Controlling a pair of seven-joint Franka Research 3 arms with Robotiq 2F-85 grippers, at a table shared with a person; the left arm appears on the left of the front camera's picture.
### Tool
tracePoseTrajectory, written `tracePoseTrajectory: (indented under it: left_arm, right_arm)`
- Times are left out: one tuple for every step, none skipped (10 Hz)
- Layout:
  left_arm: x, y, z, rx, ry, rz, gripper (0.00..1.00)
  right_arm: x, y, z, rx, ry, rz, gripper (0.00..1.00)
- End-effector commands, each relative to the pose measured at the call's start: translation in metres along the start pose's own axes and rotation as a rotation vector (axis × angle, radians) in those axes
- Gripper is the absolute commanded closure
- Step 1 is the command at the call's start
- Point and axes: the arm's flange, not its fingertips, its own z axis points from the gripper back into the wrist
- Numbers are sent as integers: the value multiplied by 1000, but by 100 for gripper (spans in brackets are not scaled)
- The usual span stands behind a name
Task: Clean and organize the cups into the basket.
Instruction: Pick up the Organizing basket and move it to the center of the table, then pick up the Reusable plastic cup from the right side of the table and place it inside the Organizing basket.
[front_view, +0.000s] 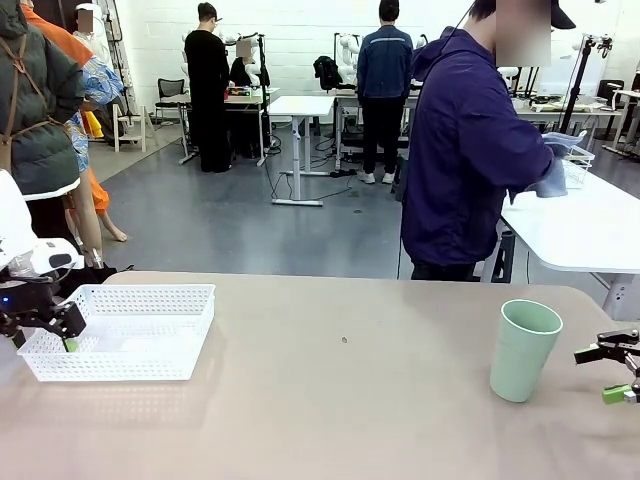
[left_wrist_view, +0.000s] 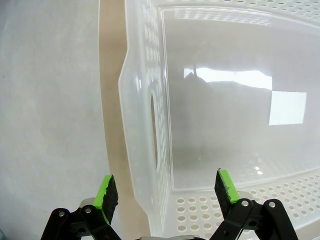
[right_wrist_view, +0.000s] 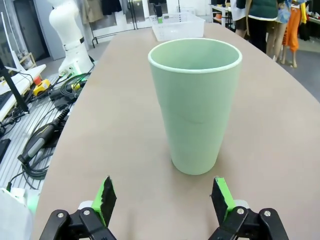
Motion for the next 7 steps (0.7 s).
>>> tracePoseTrajectory:
  left_arm:
    - [14,-5,-8,9,1,24,0]
    - [15,-7,-10,12,5,23,0]
    - [16,-9,-13,17,7,22,0]
    - [17,-10,-17,25,11,19,0]
    - [18,-11,-20,29,15,17,0]
    - [17,-11,-21,32,15,13,0]
    - [16,-12,-22,35,14,7,0]
  right_arm:
    - [-5,-4,-11,1,-29,15,0]
    - [-6,-6,-14,6,-36,11,0]
    - [-7,-8,-18,8,-45,14,0]
    - [-7,-11,-21,-6,-70,20,0]
    - [-7,-14,-26,-19,-88,24,0]
    - [-5,-15,-30,-32,-107,24,0]
    - [-4,-17,-33,-42,-129,28,0]
